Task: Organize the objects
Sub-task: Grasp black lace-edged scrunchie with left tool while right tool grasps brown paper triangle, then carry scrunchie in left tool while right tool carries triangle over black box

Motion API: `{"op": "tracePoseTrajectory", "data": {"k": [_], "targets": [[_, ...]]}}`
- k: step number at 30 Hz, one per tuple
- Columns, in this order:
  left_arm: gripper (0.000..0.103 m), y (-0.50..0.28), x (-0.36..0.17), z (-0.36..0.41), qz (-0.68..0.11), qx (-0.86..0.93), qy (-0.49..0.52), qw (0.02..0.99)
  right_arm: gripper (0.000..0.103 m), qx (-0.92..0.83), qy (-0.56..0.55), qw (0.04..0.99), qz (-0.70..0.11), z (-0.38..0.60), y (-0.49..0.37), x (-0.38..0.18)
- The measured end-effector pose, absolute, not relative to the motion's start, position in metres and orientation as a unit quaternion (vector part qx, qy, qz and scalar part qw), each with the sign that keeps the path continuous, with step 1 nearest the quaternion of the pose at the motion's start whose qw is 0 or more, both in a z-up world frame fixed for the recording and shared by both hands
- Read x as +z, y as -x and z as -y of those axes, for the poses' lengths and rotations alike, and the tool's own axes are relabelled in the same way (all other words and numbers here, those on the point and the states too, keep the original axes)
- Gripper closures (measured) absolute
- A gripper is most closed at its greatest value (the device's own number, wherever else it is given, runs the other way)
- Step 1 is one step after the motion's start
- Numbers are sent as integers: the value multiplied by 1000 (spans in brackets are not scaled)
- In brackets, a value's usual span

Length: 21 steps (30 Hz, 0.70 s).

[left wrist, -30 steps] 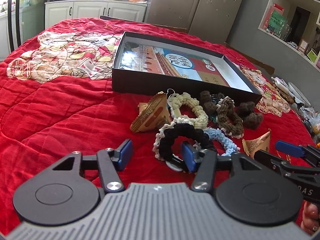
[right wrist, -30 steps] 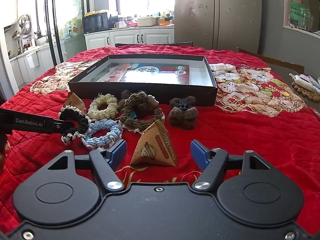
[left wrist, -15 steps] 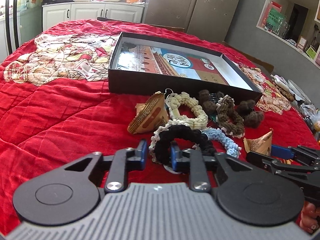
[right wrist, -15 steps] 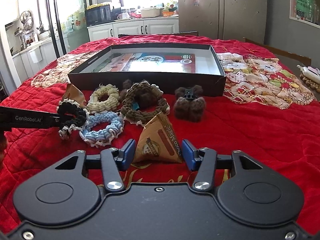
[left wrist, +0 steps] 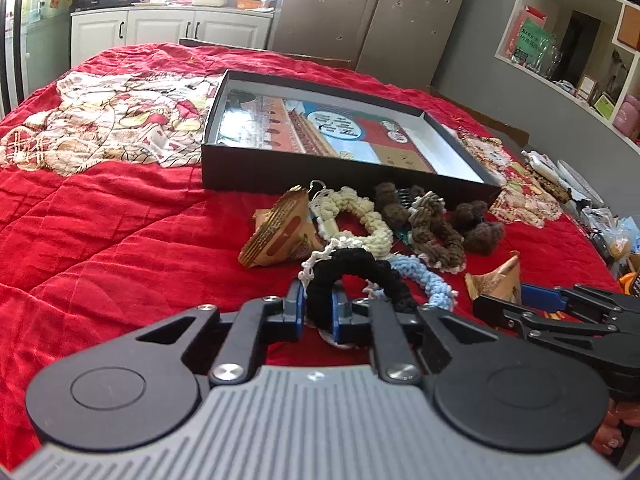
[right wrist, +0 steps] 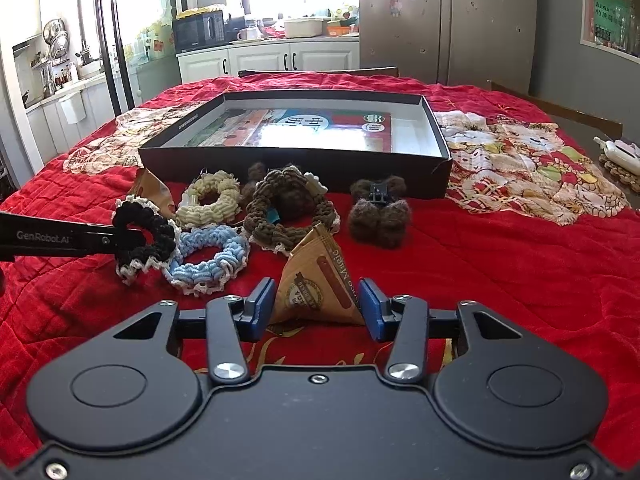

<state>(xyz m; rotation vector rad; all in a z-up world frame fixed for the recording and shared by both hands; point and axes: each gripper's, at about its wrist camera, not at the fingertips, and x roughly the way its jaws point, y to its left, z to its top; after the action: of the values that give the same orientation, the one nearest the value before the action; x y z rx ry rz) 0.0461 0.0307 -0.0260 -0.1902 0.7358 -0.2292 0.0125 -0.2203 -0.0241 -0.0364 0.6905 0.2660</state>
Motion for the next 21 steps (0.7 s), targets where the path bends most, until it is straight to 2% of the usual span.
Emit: {"op": "tracePoseTrajectory", "data": {"k": [12,21], "targets": [[88,-46,6,-28,-314,-129,84,937,59,139,22,944,-300,222,-14,6],[88,-82,32,-28,-274,-110,73,953,59,137,24,956,-260,215,-47,35]]}}
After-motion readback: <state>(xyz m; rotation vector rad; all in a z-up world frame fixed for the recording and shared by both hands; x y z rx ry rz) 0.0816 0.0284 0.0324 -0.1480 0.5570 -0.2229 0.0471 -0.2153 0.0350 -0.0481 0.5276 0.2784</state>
